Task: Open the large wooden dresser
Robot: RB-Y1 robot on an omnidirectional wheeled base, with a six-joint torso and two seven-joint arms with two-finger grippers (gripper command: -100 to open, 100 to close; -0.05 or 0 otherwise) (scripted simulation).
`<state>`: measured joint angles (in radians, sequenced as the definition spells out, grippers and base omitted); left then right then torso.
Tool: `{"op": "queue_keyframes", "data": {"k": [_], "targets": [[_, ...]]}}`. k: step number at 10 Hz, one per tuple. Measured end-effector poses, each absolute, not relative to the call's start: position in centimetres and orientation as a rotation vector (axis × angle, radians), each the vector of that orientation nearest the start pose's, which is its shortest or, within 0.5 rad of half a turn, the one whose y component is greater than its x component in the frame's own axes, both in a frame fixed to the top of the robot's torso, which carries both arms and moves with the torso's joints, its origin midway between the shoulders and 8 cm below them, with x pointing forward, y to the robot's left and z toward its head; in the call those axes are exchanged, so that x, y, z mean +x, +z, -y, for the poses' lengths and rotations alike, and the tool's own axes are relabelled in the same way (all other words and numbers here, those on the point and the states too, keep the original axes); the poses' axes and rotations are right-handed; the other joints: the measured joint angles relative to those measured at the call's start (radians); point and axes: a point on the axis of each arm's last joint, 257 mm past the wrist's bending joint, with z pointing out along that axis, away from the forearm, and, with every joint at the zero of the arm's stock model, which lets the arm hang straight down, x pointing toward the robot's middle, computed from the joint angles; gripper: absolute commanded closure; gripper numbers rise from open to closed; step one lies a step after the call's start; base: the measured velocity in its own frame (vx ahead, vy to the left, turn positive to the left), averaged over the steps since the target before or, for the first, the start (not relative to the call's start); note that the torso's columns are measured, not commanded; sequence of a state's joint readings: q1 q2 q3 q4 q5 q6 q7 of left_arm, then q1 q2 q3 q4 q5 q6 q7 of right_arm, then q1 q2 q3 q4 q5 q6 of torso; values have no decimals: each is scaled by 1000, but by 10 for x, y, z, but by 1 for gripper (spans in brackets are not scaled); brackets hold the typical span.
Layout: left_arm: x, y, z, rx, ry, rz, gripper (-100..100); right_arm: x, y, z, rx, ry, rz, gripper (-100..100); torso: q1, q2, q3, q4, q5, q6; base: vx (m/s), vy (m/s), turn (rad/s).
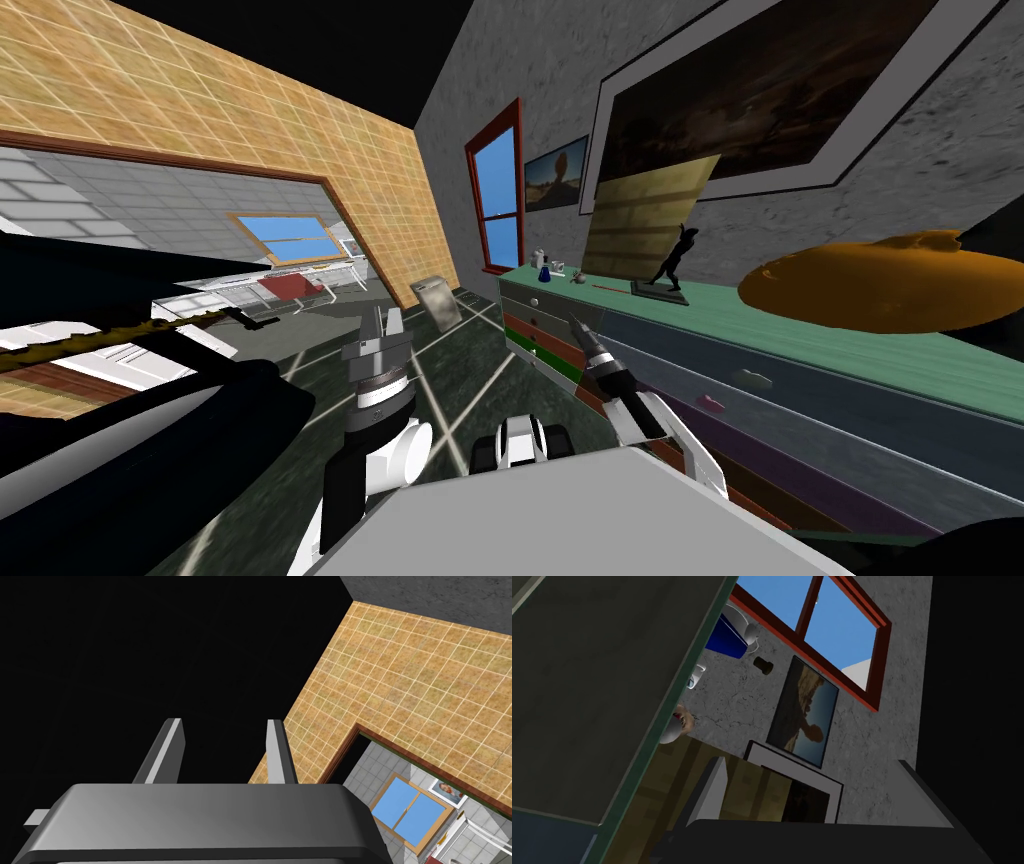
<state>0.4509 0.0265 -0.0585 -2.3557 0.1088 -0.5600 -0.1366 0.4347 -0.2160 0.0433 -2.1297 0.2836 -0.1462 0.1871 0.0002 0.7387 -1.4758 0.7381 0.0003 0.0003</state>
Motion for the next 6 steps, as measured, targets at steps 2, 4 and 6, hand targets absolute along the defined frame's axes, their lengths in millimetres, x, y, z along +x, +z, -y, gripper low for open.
{"op": "queue_keyframes", "data": {"k": [2,4,6], "targets": [[319,81,-262,-530,-1357,-471,0,420,-132,265,508,727,-1328,-100,-1,0,0,0,-1,0,78,41,25],[319,81,-262,-530,-1357,-471,0,428,-159,272,489,643,-1399,-100,1,0,0,0,0,0,88,62,41],[319,81,-262,-530,-1357,-471,0,430,-181,282,466,551,-1468,-100,-1,-1,-1,0,0,0,102,49,31]]}}
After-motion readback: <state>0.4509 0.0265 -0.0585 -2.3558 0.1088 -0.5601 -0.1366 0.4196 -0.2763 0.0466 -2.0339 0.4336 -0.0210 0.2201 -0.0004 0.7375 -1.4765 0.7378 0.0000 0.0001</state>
